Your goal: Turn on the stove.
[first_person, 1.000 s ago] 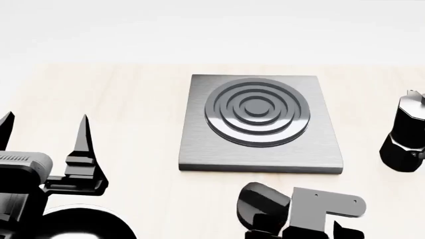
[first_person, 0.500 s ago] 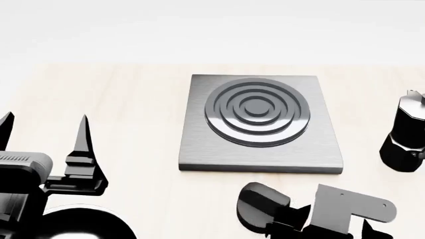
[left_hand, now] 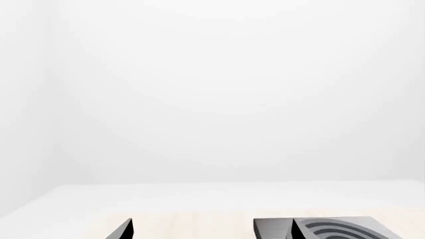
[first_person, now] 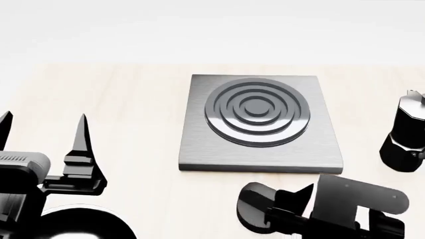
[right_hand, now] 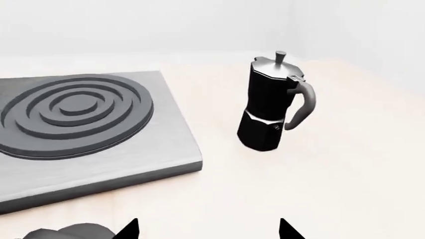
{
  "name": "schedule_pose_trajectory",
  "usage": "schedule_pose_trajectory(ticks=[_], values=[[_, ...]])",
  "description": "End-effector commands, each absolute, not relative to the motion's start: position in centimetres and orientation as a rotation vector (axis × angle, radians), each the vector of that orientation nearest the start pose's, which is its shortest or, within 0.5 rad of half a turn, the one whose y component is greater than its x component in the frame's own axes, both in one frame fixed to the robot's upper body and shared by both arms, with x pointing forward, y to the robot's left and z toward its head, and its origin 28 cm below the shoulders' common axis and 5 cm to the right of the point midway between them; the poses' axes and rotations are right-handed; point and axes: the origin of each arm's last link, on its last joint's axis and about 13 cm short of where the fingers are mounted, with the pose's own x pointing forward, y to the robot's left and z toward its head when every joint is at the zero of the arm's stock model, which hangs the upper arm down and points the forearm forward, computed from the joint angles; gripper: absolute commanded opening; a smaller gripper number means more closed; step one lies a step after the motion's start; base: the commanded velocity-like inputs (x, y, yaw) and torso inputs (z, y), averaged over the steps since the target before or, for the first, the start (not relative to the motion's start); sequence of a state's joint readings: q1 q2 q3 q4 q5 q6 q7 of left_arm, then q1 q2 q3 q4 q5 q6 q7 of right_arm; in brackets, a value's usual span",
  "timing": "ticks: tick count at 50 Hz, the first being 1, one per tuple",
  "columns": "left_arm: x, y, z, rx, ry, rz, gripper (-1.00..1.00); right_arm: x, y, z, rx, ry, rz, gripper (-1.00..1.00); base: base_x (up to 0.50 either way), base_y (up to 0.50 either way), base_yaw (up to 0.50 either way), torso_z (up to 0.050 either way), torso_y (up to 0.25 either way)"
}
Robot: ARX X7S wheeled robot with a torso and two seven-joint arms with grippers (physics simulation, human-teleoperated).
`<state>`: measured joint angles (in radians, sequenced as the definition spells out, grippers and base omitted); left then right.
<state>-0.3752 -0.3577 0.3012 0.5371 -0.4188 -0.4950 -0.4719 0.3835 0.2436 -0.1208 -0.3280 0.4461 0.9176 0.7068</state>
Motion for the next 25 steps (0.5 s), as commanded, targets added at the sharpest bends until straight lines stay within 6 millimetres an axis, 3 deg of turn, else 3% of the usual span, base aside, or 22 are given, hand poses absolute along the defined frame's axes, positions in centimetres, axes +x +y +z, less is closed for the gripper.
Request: schedule_pose_trajectory(ticks=[1,25], values=[[24.2,19.7,16.1,0.010,-0.272,-0.020,1.00,25.2,-10.3,12.8,-0.065,0.198,-0.368,1.00,0.00,0.00,0.00,0.000,0.000],[24.2,19.7,16.1,0.011,-0.272,-0.018,1.00,24.5,-9.4,14.3,-0.154,0.082,-0.293,1.00,0.00,0.00,0.00,0.000,0.000]])
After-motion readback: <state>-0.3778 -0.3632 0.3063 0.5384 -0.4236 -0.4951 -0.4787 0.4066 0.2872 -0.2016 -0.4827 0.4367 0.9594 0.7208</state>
